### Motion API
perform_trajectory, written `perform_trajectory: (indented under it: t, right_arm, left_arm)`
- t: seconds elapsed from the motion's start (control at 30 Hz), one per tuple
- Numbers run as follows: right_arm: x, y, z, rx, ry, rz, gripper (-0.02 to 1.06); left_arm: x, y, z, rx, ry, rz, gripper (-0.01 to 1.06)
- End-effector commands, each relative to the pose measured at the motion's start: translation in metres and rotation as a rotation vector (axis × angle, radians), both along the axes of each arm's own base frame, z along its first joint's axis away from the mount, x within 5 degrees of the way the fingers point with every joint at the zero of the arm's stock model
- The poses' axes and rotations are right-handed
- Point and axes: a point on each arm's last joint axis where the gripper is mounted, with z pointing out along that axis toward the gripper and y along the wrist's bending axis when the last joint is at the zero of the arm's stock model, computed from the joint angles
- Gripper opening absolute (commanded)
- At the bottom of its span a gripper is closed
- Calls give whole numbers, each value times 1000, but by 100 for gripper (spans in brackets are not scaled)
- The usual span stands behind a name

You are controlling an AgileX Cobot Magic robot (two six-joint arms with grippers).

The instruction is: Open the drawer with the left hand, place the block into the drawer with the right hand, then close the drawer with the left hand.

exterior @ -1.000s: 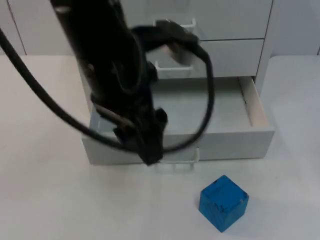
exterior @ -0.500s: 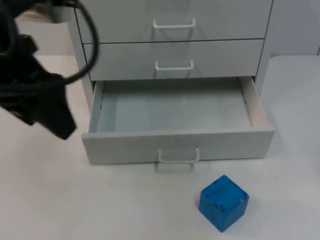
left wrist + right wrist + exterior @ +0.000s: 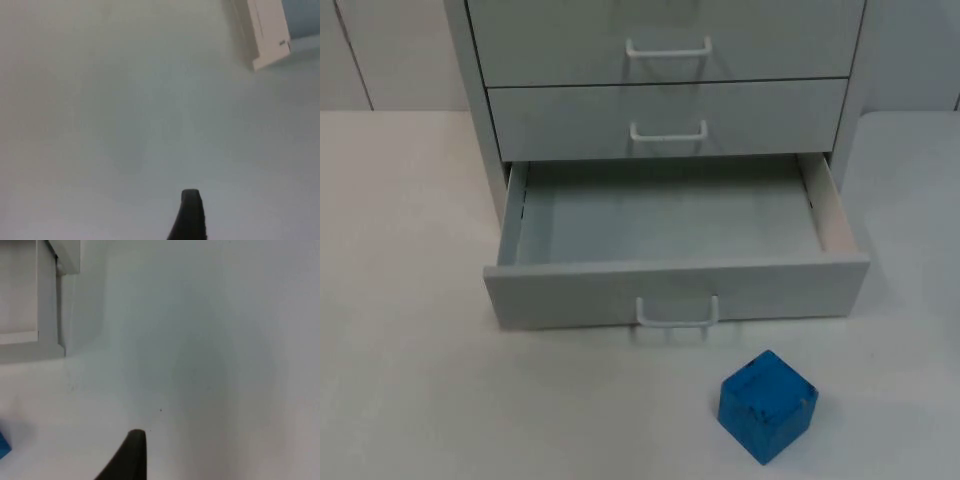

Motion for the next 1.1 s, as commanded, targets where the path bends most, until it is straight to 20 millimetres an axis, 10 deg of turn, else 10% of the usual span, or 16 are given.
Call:
perform_trajectory:
  t: [0.0, 0.83, 1.07]
  right_arm:
    - [-1, 1, 1, 9, 2, 1, 105]
    - [-2, 3, 0, 47, 11, 5, 105]
    - [-5, 14, -2, 94, 55, 136, 105]
  left_arm:
    - [-12, 3, 11, -5, -67, 55, 67]
    - [-68, -4, 51, 134, -352, 99, 67]
    - [-85, -10, 54, 82, -361, 52, 105]
